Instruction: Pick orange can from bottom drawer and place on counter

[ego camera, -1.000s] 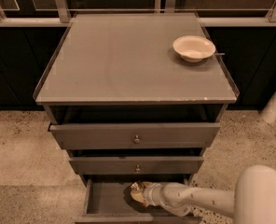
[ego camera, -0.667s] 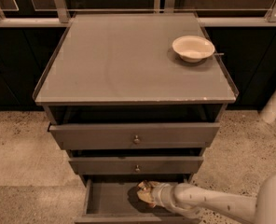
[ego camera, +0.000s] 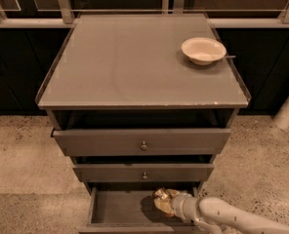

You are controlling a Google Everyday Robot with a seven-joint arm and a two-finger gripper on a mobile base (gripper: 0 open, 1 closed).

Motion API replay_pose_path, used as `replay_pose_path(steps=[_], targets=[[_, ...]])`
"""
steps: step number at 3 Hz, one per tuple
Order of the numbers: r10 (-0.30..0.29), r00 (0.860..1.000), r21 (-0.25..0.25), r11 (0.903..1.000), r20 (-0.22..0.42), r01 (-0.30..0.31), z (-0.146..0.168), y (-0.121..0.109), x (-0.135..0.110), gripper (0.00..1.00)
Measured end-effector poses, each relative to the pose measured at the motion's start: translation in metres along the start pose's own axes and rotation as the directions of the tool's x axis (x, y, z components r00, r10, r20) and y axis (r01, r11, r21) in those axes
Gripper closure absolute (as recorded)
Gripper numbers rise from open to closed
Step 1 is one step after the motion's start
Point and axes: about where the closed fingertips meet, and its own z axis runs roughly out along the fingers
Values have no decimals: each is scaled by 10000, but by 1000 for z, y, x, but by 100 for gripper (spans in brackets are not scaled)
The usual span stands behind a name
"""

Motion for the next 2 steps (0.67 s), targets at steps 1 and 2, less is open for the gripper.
replay_pose_path(steps=[1,2], targets=[[-258,9984,-174,9995,-494,250,-18,13,-10,100],[-1250,9911,-258,9920,-452,1239,-68,33,-53,100]])
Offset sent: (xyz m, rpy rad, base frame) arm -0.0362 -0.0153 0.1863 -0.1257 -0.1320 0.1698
